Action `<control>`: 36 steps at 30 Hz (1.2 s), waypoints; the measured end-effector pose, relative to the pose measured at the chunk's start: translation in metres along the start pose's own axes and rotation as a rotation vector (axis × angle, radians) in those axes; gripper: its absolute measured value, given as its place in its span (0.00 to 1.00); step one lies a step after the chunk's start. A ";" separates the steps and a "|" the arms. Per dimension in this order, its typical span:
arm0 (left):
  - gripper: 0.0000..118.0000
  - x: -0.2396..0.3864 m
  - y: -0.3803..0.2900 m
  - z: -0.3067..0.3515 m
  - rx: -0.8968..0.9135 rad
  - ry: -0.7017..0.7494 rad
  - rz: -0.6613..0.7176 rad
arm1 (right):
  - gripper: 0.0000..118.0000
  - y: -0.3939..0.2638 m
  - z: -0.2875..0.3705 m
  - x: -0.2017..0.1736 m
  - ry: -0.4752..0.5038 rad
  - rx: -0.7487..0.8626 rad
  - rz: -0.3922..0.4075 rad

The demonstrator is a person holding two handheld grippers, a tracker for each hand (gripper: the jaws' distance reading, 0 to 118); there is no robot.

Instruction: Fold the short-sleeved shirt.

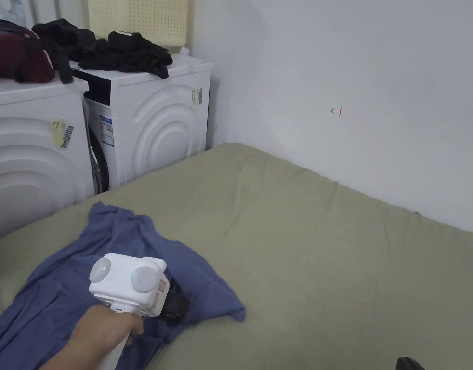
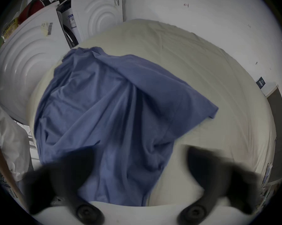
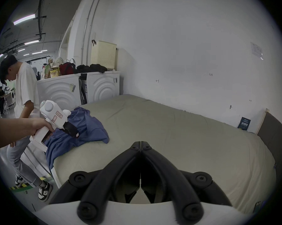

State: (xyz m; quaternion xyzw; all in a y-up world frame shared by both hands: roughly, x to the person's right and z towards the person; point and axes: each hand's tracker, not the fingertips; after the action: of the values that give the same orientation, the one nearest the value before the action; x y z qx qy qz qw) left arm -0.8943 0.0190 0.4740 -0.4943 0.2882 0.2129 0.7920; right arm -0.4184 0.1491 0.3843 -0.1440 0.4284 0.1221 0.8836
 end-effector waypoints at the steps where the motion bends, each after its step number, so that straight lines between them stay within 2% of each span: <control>1: 0.96 -0.004 0.015 -0.010 0.010 -0.001 -0.018 | 0.00 -0.001 -0.004 0.001 -0.002 -0.005 0.001; 5: 0.95 0.004 0.021 -0.032 -0.043 0.032 -0.035 | 0.00 -0.006 -0.015 0.001 -0.004 -0.025 -0.002; 7: 0.85 0.002 0.012 -0.050 -0.098 0.088 -0.033 | 0.00 -0.009 -0.018 0.001 -0.003 -0.037 -0.004; 8: 0.85 -0.001 0.011 -0.055 -0.109 0.102 -0.030 | 0.00 -0.011 -0.019 0.002 -0.005 -0.045 -0.001; 9: 0.75 -0.004 0.011 -0.051 -0.081 0.056 -0.008 | 0.00 -0.011 -0.019 0.002 -0.006 -0.051 0.002; 10: 0.45 -0.007 0.014 -0.044 -0.039 0.051 0.057 | 0.00 -0.012 -0.018 0.003 -0.006 -0.055 0.005; 11: 0.33 -0.012 0.009 -0.036 0.024 0.043 0.103 | 0.00 -0.013 -0.017 0.004 -0.009 -0.057 0.005; 12: 0.33 -0.015 0.009 -0.030 0.060 0.068 0.119 | 0.00 -0.014 -0.016 0.005 -0.014 -0.056 0.000; 13: 0.01 -0.013 0.020 -0.023 0.090 0.068 0.156 | 0.00 -0.015 -0.015 0.007 -0.015 -0.057 -0.013; 14: 0.01 -0.011 0.039 -0.019 0.036 0.001 0.182 | 0.00 -0.017 -0.014 0.008 -0.013 -0.057 -0.031; 15: 0.01 -0.020 0.022 -0.023 0.016 -0.054 0.189 | 0.00 -0.018 -0.013 0.009 -0.012 -0.054 -0.041; 17: 0.01 -0.015 0.018 -0.010 0.055 -0.042 0.178 | 0.00 -0.018 -0.009 0.011 -0.017 -0.054 -0.049; 20: 0.01 -0.008 0.005 -0.005 0.083 -0.224 0.206 | 0.00 -0.017 0.002 0.015 -0.014 -0.042 -0.046; 23: 0.01 0.015 0.002 0.019 0.149 -0.187 0.121 | 0.00 -0.014 0.014 0.020 -0.035 -0.030 -0.043; 24: 0.01 0.027 0.006 0.009 0.139 -0.188 0.105 | 0.00 -0.014 0.019 0.024 -0.037 -0.028 -0.051; 26: 0.01 0.043 0.007 0.028 0.180 -0.326 0.167 | 0.00 -0.016 0.032 0.032 -0.047 -0.024 -0.066; 28: 0.01 0.072 0.018 0.040 0.218 -0.363 0.170 | 0.00 -0.019 0.048 0.040 -0.069 -0.009 -0.074; 31: 0.01 0.138 0.026 0.070 0.237 -0.426 0.072 | 0.00 -0.022 0.073 0.055 -0.105 0.008 -0.081; 36: 0.01 0.286 0.032 0.116 0.264 -0.599 -0.082 | 0.00 -0.030 0.120 0.091 -0.179 0.033 -0.111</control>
State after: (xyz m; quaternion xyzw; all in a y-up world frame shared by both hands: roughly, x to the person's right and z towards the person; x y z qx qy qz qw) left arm -0.6734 0.1524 0.3018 -0.3141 0.0475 0.2778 0.9066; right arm -0.2663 0.1730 0.3877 -0.1414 0.3412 0.0782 0.9260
